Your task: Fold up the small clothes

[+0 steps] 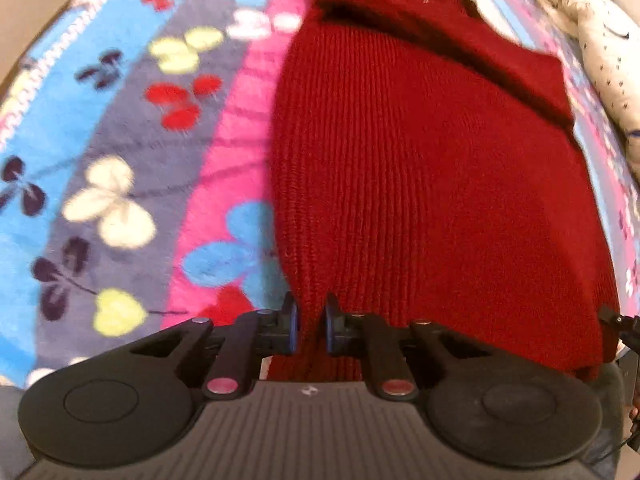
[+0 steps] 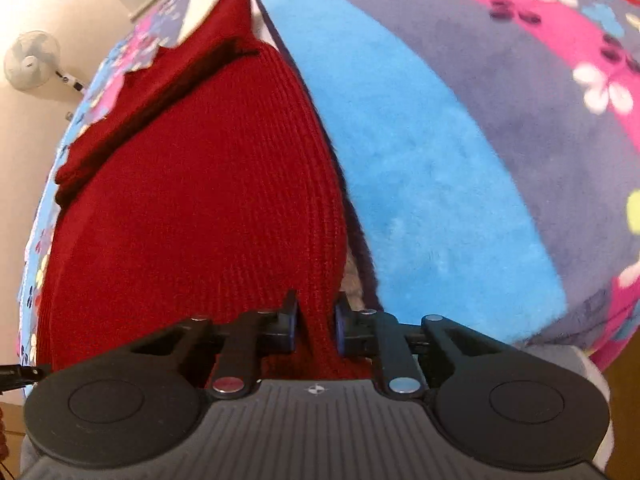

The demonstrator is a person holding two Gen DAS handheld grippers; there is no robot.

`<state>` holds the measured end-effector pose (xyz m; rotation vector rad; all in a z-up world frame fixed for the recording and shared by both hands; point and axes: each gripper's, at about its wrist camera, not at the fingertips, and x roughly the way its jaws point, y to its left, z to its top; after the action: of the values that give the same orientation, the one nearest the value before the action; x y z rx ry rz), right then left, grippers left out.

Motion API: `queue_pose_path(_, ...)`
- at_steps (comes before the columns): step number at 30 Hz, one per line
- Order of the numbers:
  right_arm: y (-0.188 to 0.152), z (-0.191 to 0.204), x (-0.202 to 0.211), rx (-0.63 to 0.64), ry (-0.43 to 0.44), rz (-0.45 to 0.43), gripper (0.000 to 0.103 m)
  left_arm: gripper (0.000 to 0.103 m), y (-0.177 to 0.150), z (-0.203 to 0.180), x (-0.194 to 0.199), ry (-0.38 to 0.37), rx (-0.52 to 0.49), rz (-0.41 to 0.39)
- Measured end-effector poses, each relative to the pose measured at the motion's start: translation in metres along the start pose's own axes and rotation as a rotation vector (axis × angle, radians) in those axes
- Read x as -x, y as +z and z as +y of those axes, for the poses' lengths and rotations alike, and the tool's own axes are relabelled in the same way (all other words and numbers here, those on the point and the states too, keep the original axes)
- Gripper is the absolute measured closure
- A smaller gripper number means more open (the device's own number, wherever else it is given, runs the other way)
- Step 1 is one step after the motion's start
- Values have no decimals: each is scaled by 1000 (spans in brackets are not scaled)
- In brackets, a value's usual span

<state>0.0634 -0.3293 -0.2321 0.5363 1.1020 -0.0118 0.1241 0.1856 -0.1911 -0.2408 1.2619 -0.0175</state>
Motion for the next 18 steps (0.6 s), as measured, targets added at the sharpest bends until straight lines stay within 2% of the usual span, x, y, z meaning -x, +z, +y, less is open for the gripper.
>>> queue_pose_path(6, 12, 10, 59, -1, 80, -128, 88, 91, -4, -10, 62, -30, -18, -139)
queue_pose_path(9, 9, 12, 86, 9, 105, -175, 93, 94, -11, -17, 84, -43, -37, -184)
queue_pose_path(13, 0, 5, 111, -23, 142, -212, 94, 96, -36, -22, 105, -58, -62, -196)
queue_pose_path(18, -25, -3, 134, -25, 147, -211, 94, 96, -75, -13, 106, -67, -55, -148)
